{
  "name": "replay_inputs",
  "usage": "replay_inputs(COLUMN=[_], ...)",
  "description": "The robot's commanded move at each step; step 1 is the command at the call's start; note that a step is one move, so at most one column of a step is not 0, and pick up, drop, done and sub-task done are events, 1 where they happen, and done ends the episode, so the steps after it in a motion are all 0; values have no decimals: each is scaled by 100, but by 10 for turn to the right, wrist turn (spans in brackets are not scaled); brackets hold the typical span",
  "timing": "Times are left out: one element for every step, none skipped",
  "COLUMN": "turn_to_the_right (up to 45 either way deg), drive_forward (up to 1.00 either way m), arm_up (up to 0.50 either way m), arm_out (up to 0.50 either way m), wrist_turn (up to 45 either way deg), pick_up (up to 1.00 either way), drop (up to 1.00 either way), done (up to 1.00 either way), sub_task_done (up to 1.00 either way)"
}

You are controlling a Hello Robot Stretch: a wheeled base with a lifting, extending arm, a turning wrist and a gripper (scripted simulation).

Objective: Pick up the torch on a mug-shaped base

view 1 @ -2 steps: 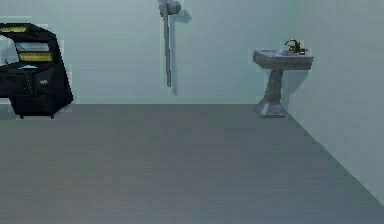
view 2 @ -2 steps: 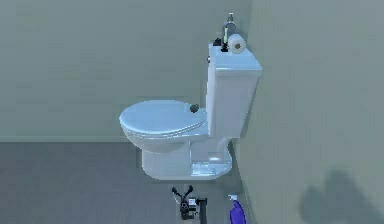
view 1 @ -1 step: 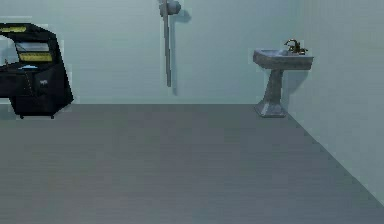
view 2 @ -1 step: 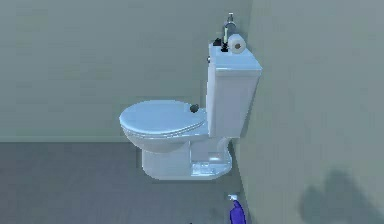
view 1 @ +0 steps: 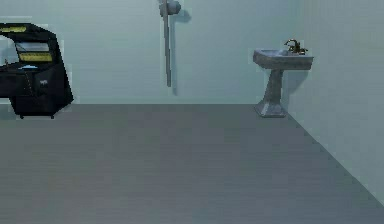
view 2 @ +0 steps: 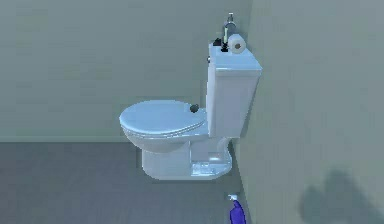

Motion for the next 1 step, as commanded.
replay_inputs(turn_to_the_right=[0], drive_forward=[0], arm_up=[0], arm_out=[0], wrist_turn=[0], pick_up=[100], drop=[0], done=[0], sub_task_done=[0])
